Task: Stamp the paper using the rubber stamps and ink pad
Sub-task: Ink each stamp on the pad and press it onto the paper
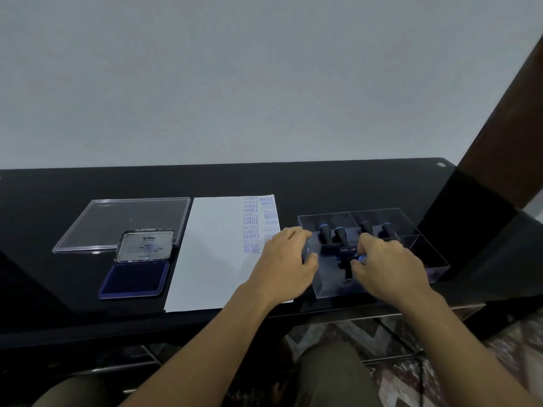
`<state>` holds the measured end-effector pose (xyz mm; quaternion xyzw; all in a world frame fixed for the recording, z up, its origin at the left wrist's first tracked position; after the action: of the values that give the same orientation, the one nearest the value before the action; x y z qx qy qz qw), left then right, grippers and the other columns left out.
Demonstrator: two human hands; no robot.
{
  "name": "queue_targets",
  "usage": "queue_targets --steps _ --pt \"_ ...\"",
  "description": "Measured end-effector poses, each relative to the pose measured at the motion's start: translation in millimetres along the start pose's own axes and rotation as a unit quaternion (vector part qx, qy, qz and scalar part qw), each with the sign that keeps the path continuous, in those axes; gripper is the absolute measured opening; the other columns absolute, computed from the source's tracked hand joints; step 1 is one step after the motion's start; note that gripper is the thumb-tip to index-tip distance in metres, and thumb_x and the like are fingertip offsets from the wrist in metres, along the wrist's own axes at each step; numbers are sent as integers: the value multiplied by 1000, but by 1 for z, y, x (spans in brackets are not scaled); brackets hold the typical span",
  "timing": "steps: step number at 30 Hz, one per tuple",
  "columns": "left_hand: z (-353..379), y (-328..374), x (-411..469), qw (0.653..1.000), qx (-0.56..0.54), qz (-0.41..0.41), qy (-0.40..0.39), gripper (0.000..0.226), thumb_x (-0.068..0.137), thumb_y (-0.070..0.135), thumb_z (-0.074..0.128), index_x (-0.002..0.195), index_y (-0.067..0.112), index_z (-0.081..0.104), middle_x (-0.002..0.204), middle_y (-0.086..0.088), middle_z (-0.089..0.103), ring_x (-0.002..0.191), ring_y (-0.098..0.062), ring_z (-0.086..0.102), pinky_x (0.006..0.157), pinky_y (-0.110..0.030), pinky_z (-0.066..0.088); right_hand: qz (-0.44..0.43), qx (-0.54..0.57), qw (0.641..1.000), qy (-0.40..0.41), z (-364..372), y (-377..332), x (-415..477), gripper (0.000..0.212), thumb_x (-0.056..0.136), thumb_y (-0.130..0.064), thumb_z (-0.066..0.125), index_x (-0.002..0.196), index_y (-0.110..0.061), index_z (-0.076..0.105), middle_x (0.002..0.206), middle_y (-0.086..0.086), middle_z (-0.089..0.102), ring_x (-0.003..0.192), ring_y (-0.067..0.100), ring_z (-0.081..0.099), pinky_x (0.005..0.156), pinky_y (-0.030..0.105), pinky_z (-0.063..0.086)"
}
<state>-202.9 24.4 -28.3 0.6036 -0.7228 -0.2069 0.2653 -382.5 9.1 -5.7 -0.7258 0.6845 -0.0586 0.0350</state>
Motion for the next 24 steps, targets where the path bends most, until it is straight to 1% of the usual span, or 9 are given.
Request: queue_targets --steps 2,5,7,9,12,17,20,22,24 --pt "2 -1 0 1000 -2 -2 -2 43 100 32 47 142 22 43 149 7 40 137 -12 34 115 -35 30 7 -3 1000 -12 -1 -2 1 15 90 -34 60 94 -25 49 89 1 58 79 24 51 67 34 41" --pt "4 -4 0 1000 -3 -2 -2 44 100 32 47 142 22 43 149 7 40 137 -12 34 115 -36 30 13 -5 999 -49 -2 -7 5 17 88 -31 64 92 -25 49 92 0 59 80 22 55 69 35 46" --pt "5 -6 0 1000 -2 -2 -2 44 100 32 47 142 22 43 149 8 40 137 -12 34 115 -35 30 22 -10 997 -73 -2 -8 7 18 89 -30 65 95 -23 50 95 1 59 80 21 54 69 34 45" --pt "6 -7 1 1000 -3 -2 2 43 100 32 47 141 22 44 148 8 41 136 -11 34 114 -34 31 28 -21 996 -84 -2 -8 10 21 88 -33 66 100 -21 54 101 3 59 83 23 52 72 34 43" --pt "6 -8 2 1000 -3 0 6 43 99 33 47 141 22 45 147 8 42 135 -12 35 113 -34 31 28 -31 995 -94 -1 -8 13 26 87 -36 67 104 -20 56 99 3 56 87 25 53 74 34 44" --pt "8 -11 4 1000 -7 0 10 42 99 32 47 139 22 46 145 9 44 133 -13 38 111 -34 33 33 -3 997 -72 3 -3 16 18 89 -31 63 101 -19 58 97 3 58 84 26 53 71 34 43" --pt "8 -12 6 1000 -9 -3 10 41 99 32 47 139 22 46 145 8 44 133 -13 38 112 -35 34 36 31 998 -45 -2 -1 20 16 90 -33 59 91 -17 61 89 3 61 78 25 56 66 33 43" --pt "9 -13 8 1000 -12 -4 12 42 99 32 47 139 22 45 145 8 45 133 -13 38 112 -36 34 32 61 997 -25 -9 -3 24 17 90 -30 58 83 -15 62 81 3 63 73 23 59 63 33 46" --pt "9 -15 11 1000 -14 -6 13 45 99 33 46 142 22 43 147 8 44 135 -14 37 113 -36 33 24 91 996 -10 -16 -7 31 19 91 -27 57 80 -13 65 76 3 66 70 22 62 63 35 52"
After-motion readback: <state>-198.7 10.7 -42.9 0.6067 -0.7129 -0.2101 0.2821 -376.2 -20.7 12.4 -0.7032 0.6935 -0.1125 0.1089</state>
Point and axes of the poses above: each hand's wrist, its own x-axis towards the middle knuckle, its own z-axis out of the palm, y = z × x, the point moved 5 cm from there along x, towards the middle knuckle
